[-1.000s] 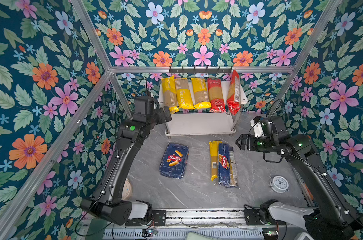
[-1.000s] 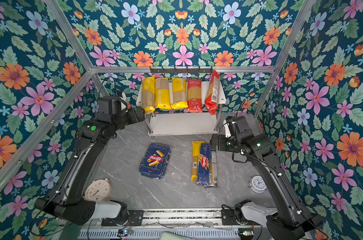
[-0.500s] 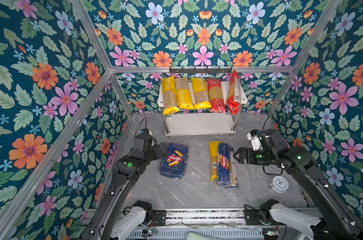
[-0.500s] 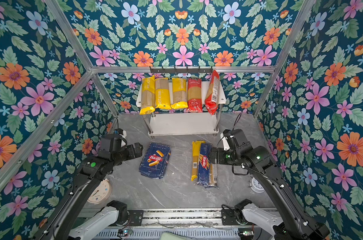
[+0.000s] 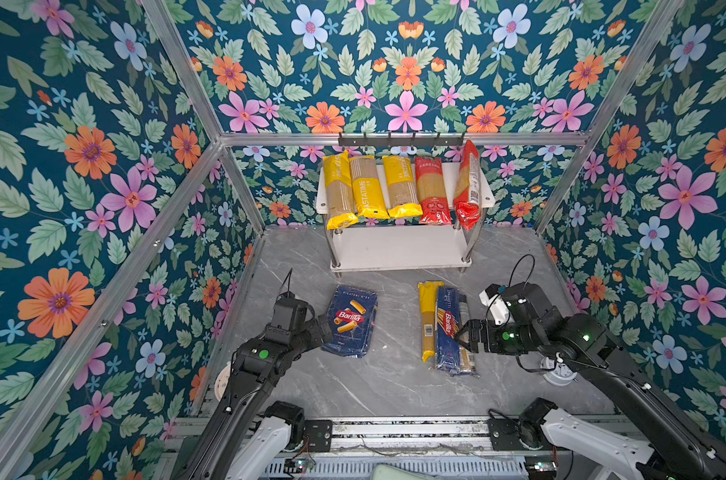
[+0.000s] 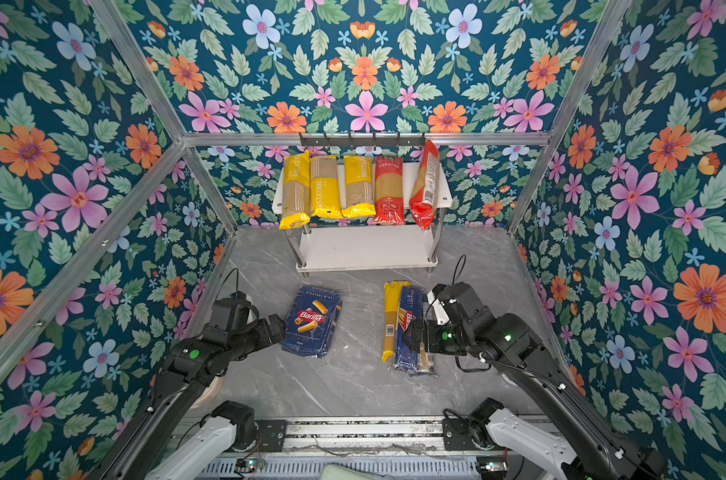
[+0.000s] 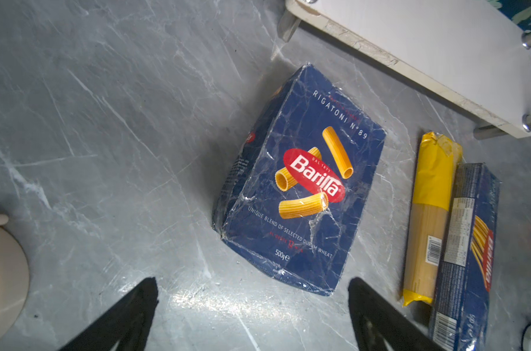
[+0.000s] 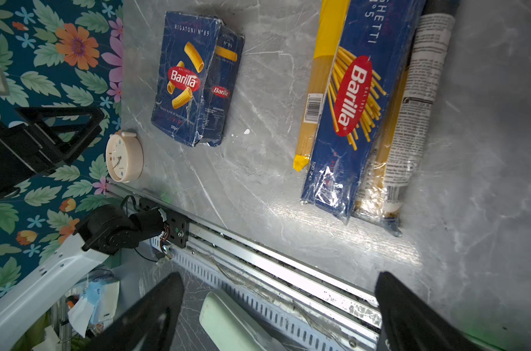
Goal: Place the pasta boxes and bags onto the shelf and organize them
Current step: 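Lower the left gripper beside the blue Rigatoni box while the right gripper moves toward it, then clamp the blue Rigatoni box between the left and right grippers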
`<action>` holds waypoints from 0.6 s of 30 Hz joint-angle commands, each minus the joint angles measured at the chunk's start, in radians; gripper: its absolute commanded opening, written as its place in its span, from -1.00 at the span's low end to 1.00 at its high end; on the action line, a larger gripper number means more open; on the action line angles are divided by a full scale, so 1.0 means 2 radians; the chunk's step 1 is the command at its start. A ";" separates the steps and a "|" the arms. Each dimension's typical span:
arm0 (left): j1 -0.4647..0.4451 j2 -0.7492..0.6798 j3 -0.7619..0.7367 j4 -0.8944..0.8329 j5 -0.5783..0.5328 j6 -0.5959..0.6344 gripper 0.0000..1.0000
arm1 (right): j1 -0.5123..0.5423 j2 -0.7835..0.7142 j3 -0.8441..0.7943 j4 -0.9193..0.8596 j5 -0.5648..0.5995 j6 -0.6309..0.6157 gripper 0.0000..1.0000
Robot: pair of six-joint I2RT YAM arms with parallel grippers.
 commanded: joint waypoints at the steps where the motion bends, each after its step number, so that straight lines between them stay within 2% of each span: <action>1: 0.001 0.011 -0.005 0.000 -0.001 -0.029 0.99 | 0.022 0.000 -0.015 0.040 -0.001 0.031 0.99; 5: 0.001 0.024 -0.004 0.026 0.000 -0.039 0.99 | 0.047 0.011 -0.040 0.077 -0.004 0.050 0.99; 10: 0.001 0.053 0.004 0.050 0.006 -0.040 0.99 | 0.051 0.038 -0.059 0.136 -0.032 0.063 0.99; 18: 0.002 0.117 0.011 0.089 0.014 -0.024 0.99 | 0.051 0.141 -0.002 0.186 -0.056 0.039 0.99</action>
